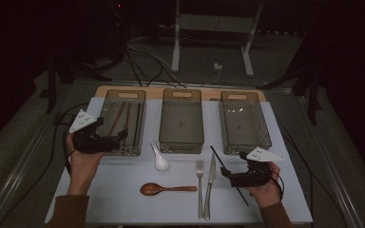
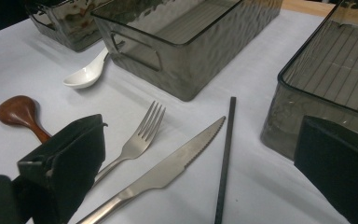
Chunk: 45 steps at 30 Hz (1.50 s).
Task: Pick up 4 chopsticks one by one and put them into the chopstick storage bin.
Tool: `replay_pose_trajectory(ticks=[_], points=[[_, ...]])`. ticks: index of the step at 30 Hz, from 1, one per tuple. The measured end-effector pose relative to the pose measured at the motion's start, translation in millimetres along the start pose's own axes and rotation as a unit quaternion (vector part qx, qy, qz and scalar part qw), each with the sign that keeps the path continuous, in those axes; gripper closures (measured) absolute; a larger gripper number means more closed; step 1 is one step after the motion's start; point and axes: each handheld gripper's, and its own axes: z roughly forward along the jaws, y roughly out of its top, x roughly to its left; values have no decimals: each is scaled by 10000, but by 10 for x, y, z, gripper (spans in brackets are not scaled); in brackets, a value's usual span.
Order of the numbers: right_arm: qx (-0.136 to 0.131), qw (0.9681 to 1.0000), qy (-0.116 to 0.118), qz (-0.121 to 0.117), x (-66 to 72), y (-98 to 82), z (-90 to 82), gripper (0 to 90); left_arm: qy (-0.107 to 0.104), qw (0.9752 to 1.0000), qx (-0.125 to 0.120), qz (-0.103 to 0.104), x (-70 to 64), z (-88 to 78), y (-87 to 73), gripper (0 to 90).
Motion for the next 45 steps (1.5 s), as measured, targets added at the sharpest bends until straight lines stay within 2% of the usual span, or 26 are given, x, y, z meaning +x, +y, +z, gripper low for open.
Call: replay_pose_trajectory(ticks=[6,10,15,18,25,34,45], points=[[74,10000,-38,-7,-15,59,-4,14,-32,10000,26,62,-145,-64,-172,6],[114,9999,-69,-30,-40,82,1,15,48,9999,-5,103,-208,-108,-276,6],[188,9998,-97,-27,-59,94,11,14,117,9999,77,89,-204,-117,-398,6],[224,9997,-114,-20,-70,94,14,14,151,9998,94,13,-190,-129,-473,6],[280,9995,-131,-16,-82,94,35,14,221,9996,180,43,-210,-141,-607,6],[460,9987,-202,-54,-71,90,82,14,283,9994,222,3,-200,-152,-673,6],[712,9970,-268,-118,-65,86,170,15,314,9994,165,-22,-188,-202,-683,6]])
